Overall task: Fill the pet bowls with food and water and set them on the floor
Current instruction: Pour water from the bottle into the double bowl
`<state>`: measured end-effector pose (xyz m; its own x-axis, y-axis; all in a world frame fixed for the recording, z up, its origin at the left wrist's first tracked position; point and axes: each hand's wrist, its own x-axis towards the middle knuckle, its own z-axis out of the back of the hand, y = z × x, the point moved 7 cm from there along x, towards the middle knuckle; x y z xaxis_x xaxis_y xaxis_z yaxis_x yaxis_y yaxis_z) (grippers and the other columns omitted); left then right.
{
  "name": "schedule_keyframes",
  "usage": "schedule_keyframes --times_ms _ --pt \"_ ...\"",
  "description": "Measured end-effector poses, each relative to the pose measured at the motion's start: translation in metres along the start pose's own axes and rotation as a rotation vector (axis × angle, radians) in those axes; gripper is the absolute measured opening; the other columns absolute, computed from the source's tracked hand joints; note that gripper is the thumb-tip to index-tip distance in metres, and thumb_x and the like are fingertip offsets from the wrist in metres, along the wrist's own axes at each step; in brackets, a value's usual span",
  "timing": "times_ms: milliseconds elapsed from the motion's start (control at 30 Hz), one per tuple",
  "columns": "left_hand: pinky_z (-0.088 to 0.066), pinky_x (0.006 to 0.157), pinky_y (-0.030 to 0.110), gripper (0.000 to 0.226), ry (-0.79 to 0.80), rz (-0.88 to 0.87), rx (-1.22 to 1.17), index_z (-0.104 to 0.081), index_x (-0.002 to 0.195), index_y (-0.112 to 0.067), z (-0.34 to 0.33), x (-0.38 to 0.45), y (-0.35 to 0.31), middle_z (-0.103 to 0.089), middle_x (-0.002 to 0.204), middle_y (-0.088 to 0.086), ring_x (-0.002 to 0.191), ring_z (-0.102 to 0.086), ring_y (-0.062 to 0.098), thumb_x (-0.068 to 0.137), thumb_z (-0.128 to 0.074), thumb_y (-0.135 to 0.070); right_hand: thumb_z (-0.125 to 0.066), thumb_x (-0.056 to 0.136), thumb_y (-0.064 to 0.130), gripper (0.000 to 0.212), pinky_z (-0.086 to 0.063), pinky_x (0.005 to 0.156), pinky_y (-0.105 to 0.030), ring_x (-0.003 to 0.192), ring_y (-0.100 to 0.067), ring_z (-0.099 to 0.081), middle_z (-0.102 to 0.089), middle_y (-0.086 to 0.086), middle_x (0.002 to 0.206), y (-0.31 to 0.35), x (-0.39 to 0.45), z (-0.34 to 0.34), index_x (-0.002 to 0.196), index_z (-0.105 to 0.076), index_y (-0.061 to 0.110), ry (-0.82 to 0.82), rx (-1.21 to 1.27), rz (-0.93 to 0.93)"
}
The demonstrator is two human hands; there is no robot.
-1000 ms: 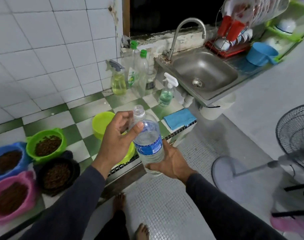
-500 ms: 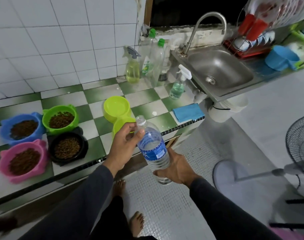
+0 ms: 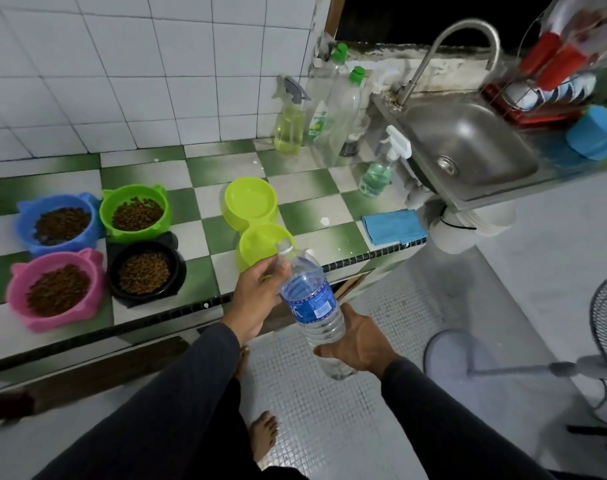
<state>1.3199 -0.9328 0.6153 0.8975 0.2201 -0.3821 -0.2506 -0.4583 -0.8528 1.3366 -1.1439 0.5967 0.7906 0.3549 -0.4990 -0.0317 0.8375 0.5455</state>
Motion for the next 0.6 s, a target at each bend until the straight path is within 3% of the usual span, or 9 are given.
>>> schedule_keyframes --times_ms 133,267,400,600 --pt "-0.063 0.078 0.037 0.037 -0.034 0.061 -0.069 -0.069 0.115 -0.011 0.005 0.006 0.015 -0.076 0.111 0.005 0.096 -0.076 0.016 0.086 -0.073 -0.034 -0.084 0.057 0.06 0.07 -0.054 0.095 -0.033 0.102 -0.012 -0.066 -0.069 0.009 0.112 -0.007 0.004 -0.003 0.113 -0.053 0.034 0.003 -0.049 -0.022" --pt "-0.062 0.086 0.043 0.042 -0.06 0.114 -0.099 -0.069 0.114 -0.009 0.008 0.013 0.028 -0.078 0.108 0.005 0.098 -0.074 0.019 0.083 -0.075 -0.037 -0.085 0.054 0.061 0.073 -0.052 0.087 -0.027 0.097 -0.009 -0.065 -0.067 0.013 0.107 -0.014 0.009 -0.005 0.114 -0.051 0.037 0.01 -0.081 -0.041" --pt "-0.06 0.092 0.047 0.036 -0.08 0.162 -0.108 -0.068 0.121 -0.007 0.013 0.021 0.039 -0.076 0.116 0.009 0.108 -0.072 0.024 0.095 -0.072 -0.032 -0.082 0.055 0.067 0.067 -0.045 0.075 -0.018 0.082 0.003 -0.059 -0.065 0.018 0.095 -0.015 0.012 -0.005 0.107 -0.049 0.041 0.018 -0.12 -0.039" --pt "-0.059 0.095 0.05 0.033 -0.095 0.196 -0.112 -0.069 0.121 -0.008 0.016 0.027 0.045 -0.077 0.116 0.006 0.11 -0.072 0.026 0.098 -0.069 -0.031 -0.081 0.055 0.07 0.071 -0.044 0.075 -0.018 0.084 0.003 -0.06 -0.065 0.017 0.097 -0.015 0.015 -0.004 0.112 -0.052 0.038 0.046 -0.126 -0.042"
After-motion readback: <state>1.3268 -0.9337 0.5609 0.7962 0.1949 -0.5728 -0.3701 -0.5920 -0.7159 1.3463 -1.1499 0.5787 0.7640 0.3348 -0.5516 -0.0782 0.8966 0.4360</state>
